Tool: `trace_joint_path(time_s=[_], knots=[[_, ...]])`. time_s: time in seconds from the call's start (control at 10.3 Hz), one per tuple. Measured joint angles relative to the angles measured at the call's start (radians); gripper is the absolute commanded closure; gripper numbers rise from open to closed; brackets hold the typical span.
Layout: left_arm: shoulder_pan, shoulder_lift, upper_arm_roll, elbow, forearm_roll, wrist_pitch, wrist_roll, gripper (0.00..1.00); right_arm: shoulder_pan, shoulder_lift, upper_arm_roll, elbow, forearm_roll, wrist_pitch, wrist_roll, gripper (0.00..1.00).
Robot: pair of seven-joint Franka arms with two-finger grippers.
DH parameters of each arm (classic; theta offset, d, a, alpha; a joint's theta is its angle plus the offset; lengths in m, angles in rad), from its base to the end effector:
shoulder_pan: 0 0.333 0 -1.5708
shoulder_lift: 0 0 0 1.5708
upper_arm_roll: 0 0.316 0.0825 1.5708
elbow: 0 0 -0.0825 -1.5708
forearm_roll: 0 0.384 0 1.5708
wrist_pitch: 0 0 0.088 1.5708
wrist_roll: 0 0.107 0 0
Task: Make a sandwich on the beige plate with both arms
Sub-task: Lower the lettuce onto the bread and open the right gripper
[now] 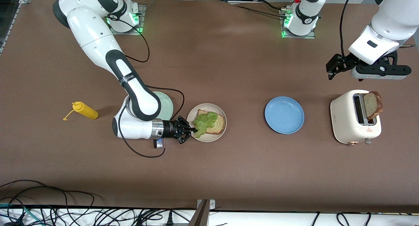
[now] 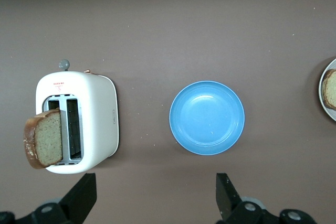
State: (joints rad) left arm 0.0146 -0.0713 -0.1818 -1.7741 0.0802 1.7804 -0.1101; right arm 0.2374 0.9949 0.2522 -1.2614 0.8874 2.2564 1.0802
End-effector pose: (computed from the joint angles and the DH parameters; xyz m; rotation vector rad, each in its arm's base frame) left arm 0.5407 -0.0873 0.5852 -3.0562 0.1083 -0.1351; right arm 0.6830 0.3294 0.1766 -1.9006 1.4550 0.7965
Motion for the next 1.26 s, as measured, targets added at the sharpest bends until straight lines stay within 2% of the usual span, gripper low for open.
trace_joint_path(time_s=[0.19,0.29,0.39,0.58,0.87,1.07,1.26], knots=[[0.000,0.000,0.000,0.000,0.000,-0.005,0.000,0.00,0.008,0.016,0.000,0.025,0.000,0.003,0.000,0.92],[0.002,0.000,0.000,0.000,0.000,-0.007,0.000,0.00,0.011,0.023,0.000,0.031,0.000,0.007,0.000,0.73],[0.006,0.000,0.000,0.000,0.000,-0.008,0.000,0.00,0.013,0.027,0.000,0.034,0.000,0.009,0.000,0.26],[0.010,0.000,0.001,-0.001,0.000,-0.009,0.000,0.00,0.013,0.032,0.000,0.038,0.000,0.010,0.000,0.15],[0.010,0.000,0.001,-0.001,0.000,-0.011,0.000,0.00,0.013,0.033,0.000,0.042,0.000,0.011,0.000,0.14],[0.010,0.000,0.001,-0.001,0.000,-0.012,0.000,0.00,0.009,0.032,-0.005,0.056,-0.001,0.008,0.000,0.07],[0.010,-0.001,0.001,0.000,0.000,-0.012,0.000,0.00,-0.001,0.001,-0.054,0.091,-0.019,-0.090,0.000,0.00]])
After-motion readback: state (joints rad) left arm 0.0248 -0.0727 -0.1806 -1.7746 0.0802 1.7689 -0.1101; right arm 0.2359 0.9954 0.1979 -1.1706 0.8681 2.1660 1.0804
